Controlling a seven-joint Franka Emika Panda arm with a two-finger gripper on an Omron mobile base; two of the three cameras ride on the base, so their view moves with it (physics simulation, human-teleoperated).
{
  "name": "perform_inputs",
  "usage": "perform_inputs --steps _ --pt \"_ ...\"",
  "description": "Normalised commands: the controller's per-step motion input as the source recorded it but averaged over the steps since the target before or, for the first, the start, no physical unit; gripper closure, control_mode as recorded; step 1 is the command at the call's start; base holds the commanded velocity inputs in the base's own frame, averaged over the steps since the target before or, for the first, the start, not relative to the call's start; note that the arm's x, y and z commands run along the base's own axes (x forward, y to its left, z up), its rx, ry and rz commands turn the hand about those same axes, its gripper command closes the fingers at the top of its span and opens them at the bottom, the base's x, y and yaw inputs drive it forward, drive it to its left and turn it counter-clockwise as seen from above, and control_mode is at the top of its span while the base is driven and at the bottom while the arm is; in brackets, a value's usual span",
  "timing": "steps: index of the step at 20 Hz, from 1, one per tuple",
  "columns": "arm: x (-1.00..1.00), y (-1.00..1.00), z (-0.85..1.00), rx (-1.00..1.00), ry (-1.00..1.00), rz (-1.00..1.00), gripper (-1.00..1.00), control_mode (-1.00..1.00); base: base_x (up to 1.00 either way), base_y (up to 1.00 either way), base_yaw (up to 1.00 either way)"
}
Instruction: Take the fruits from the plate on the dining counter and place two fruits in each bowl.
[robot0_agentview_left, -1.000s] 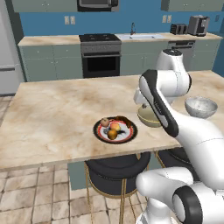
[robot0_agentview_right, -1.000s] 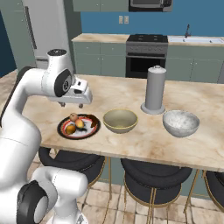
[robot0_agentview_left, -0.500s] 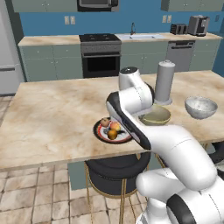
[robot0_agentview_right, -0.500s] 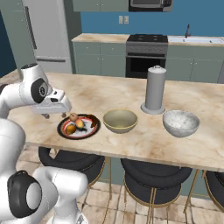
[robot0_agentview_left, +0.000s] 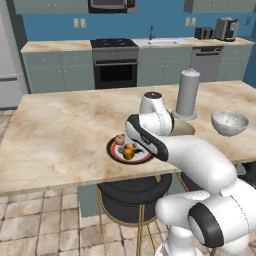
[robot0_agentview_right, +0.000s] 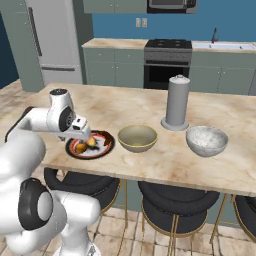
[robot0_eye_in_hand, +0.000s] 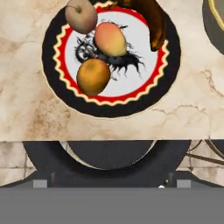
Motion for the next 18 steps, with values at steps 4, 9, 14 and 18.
perform_inputs --steps 4,9,14,18 --pt "0.59 0.04 -0.21 0.01 0.0 0.0 -1.0 -1.0 0.0 0.0 0.0" --pt "0.26 0.21 -0.17 0.0 0.0 0.0 -1.0 -1.0 0.0 0.0 0.0" --pt "0.2 0.4 -0.36 0.0 0.0 0.02 -1.0 -1.0 0.0 0.0 0.0" --pt "0.38 0.17 -0.42 0.0 0.0 0.0 -1.0 -1.0 0.0 0.0 0.0"
